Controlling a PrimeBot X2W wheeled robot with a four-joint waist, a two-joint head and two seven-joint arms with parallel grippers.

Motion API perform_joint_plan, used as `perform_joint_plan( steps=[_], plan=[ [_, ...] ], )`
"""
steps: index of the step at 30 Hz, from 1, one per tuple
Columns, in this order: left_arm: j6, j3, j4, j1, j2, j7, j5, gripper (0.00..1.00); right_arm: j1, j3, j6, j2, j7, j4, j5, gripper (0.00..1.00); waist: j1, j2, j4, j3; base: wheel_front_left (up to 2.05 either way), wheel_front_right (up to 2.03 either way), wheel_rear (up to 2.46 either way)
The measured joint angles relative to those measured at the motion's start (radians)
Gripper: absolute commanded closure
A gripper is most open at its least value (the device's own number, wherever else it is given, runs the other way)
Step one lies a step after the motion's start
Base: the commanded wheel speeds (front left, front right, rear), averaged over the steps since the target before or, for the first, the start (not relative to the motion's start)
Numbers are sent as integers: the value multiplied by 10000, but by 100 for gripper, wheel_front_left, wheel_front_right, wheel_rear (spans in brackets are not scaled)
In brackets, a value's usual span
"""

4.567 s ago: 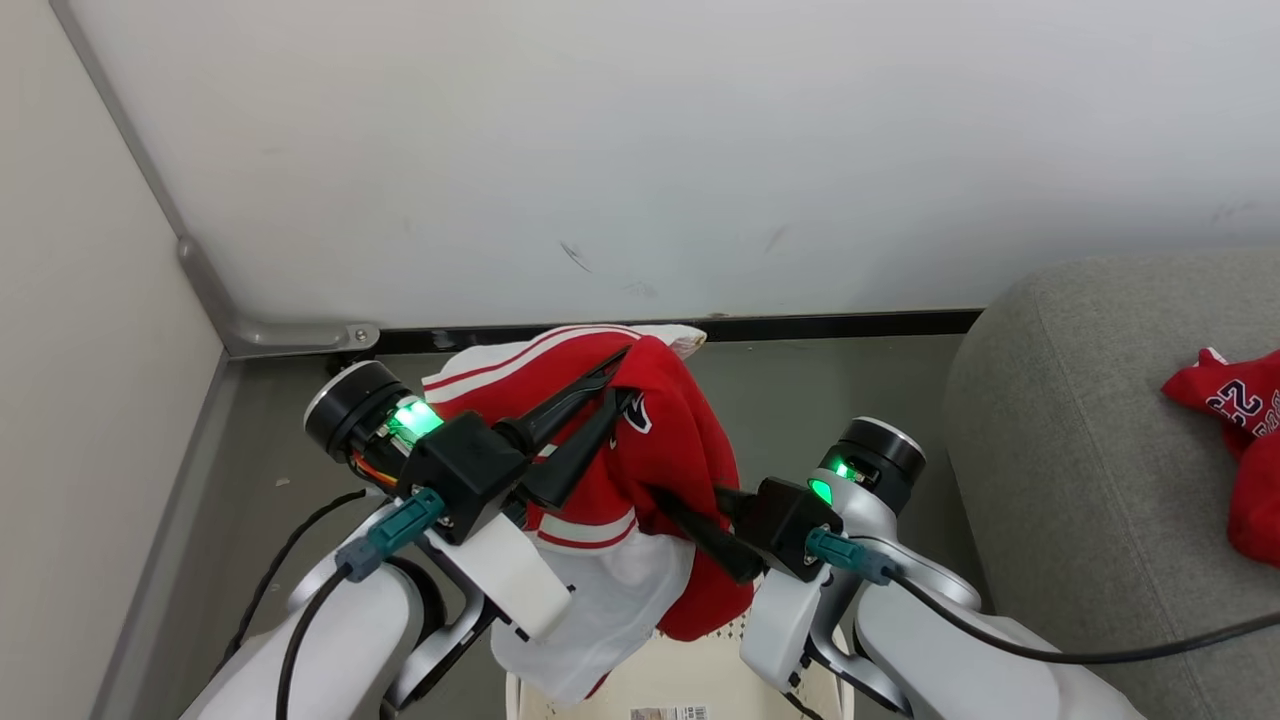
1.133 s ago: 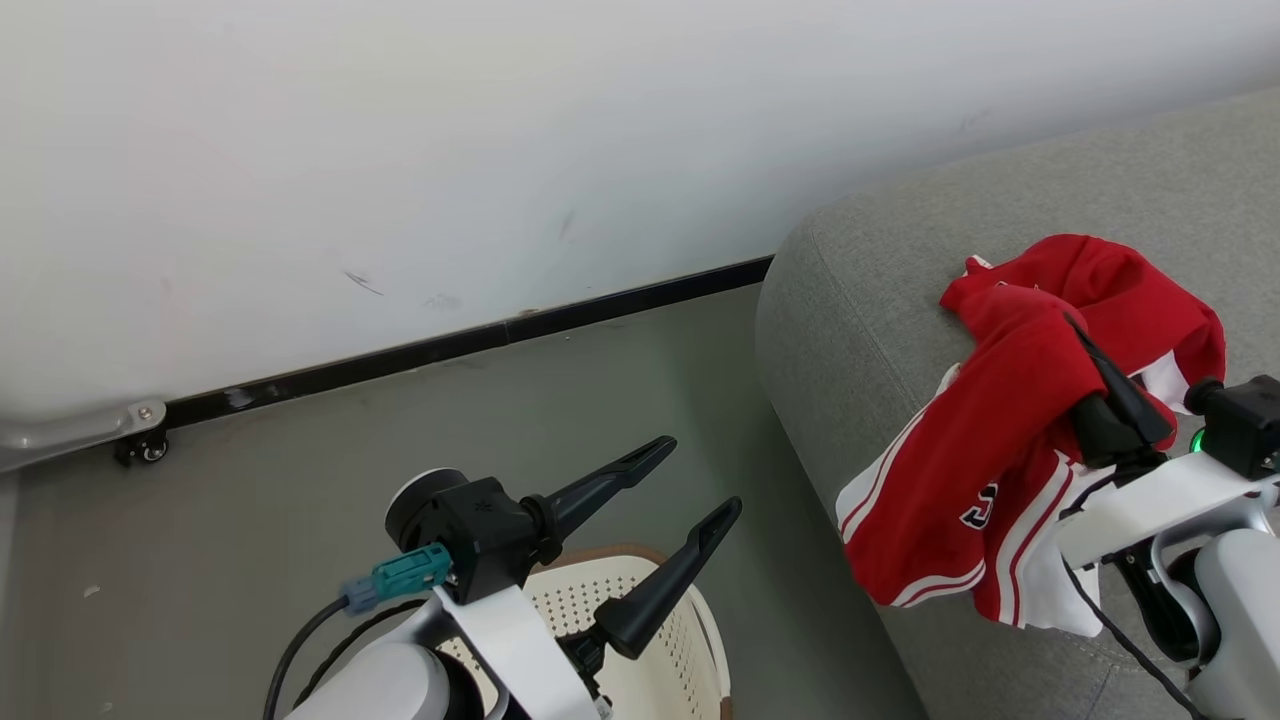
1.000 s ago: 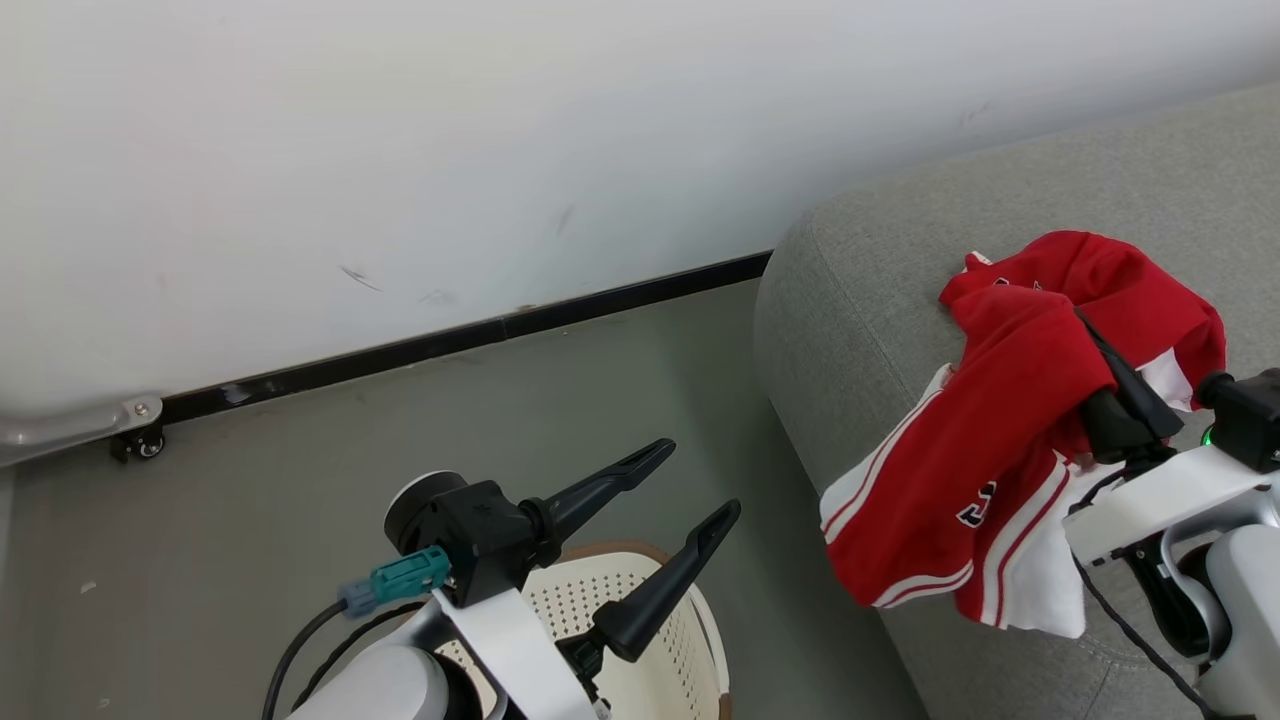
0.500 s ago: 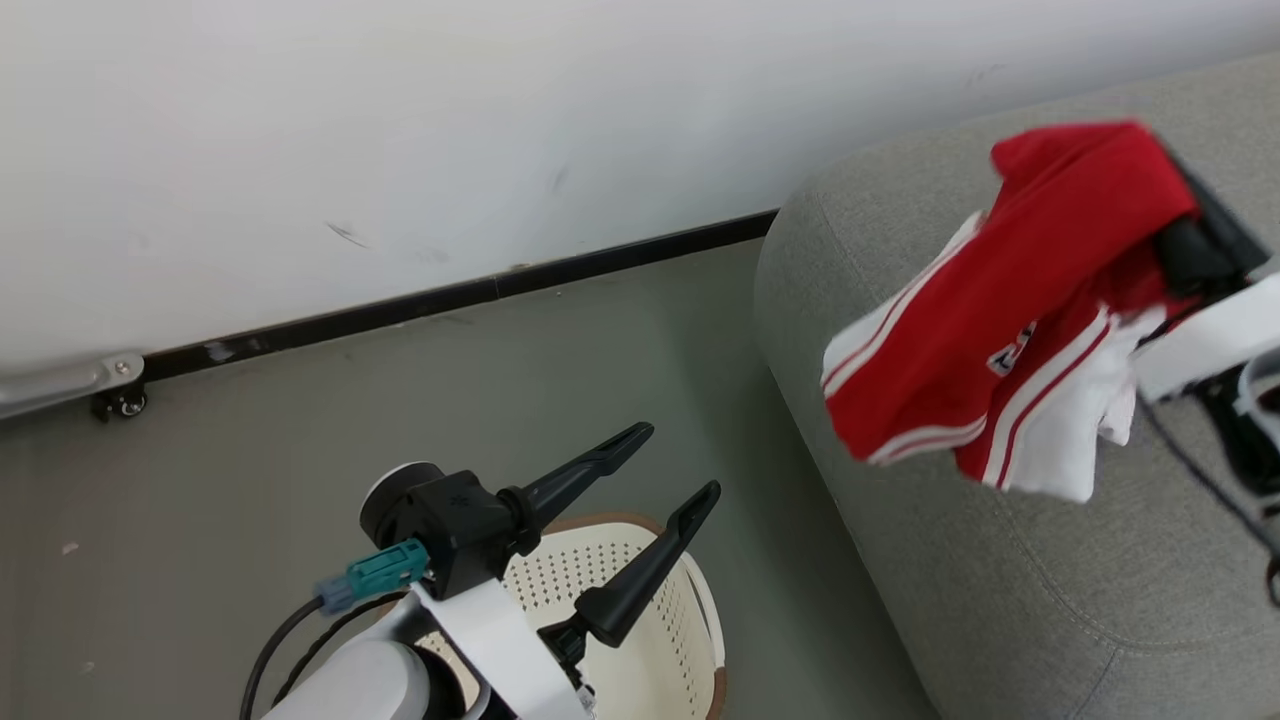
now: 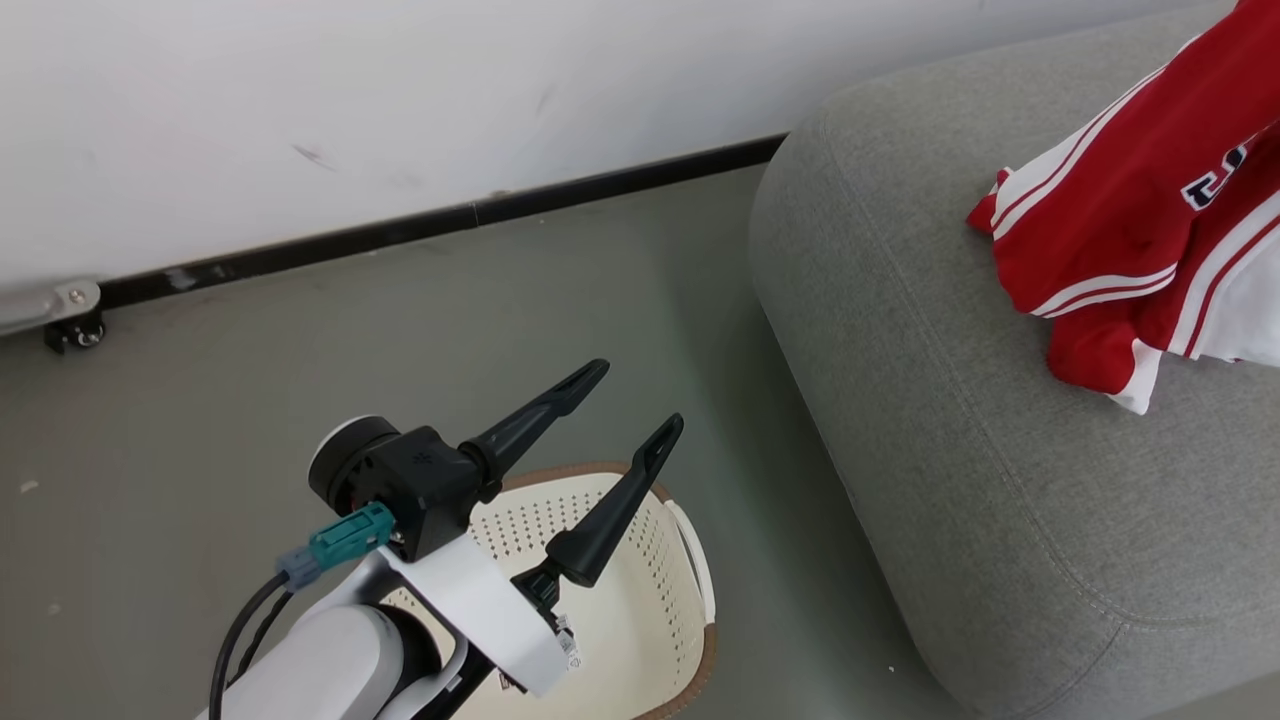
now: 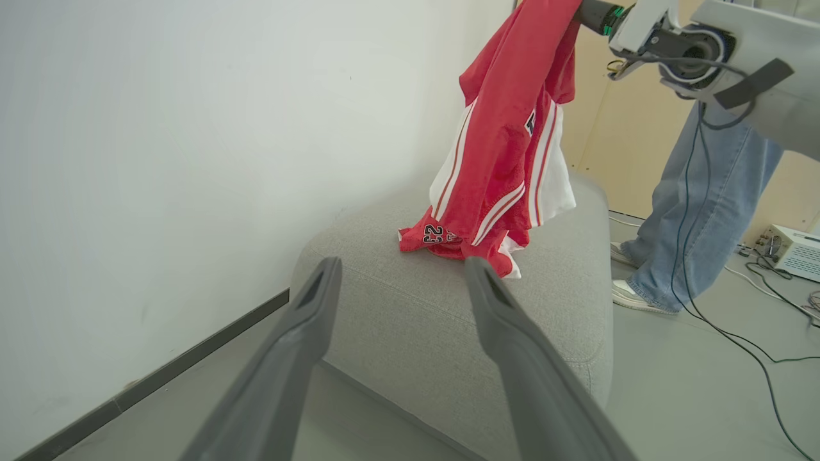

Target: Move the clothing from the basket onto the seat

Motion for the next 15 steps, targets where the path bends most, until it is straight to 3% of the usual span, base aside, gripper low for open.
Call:
perform_joint_plan(
  steps=[4, 12, 15],
  plan=[
    [71, 19, -102, -222, -8, 73, 84, 0, -384, -261, 0, -123, 73, 173, 0, 100, 0, 0, -19, 337, 0, 0, 0],
    [77, 58, -293, -575, 0, 188, 224, 0, -1646, -1206, 0, -1095, 96, 297, -94, 100, 0, 0, -88, 972, 0, 0, 0],
    [138, 119, -370, -681, 10, 188, 291, 0, -1701, -1277, 0, -1106, 94, 546, -92, 100, 0, 0, -111, 1195, 0, 0, 0]
  ],
)
